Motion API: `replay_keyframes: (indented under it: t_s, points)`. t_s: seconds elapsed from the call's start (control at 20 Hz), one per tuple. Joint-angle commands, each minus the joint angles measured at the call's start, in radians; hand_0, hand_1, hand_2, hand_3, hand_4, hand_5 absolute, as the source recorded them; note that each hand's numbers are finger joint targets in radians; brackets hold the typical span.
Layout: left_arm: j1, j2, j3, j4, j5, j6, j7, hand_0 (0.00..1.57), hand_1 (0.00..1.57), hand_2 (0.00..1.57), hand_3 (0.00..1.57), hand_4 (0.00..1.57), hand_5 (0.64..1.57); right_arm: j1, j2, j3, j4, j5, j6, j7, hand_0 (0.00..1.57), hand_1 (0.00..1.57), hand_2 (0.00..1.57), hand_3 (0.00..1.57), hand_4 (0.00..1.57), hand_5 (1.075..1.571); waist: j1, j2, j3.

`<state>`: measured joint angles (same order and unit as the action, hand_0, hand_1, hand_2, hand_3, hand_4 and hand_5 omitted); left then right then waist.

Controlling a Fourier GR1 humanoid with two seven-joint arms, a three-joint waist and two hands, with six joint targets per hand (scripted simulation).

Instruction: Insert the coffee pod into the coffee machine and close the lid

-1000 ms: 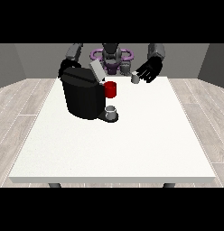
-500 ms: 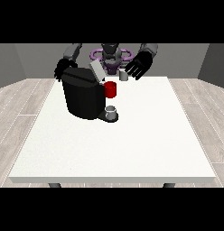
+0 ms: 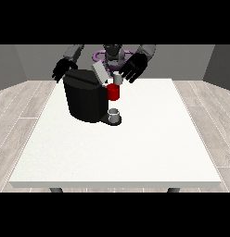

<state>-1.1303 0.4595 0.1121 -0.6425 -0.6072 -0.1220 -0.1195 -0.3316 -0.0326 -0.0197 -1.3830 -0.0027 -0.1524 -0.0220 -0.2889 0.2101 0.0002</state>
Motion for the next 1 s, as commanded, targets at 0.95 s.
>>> replay_keyframes:
  t_s: [0.95]
  points:
    - [-0.067, 0.003, 0.004, 0.022, -0.025, -0.046, -0.022, 1.2, 1.2, 1.27, 1.2, 0.5, 1.571, -0.049, -0.035, -0.064, -0.006, -0.053, 0.015, -0.002, 0.0, 0.0, 0.0, 0.0, 0.53, 1.571, 0.001, 0.059, -0.0001]
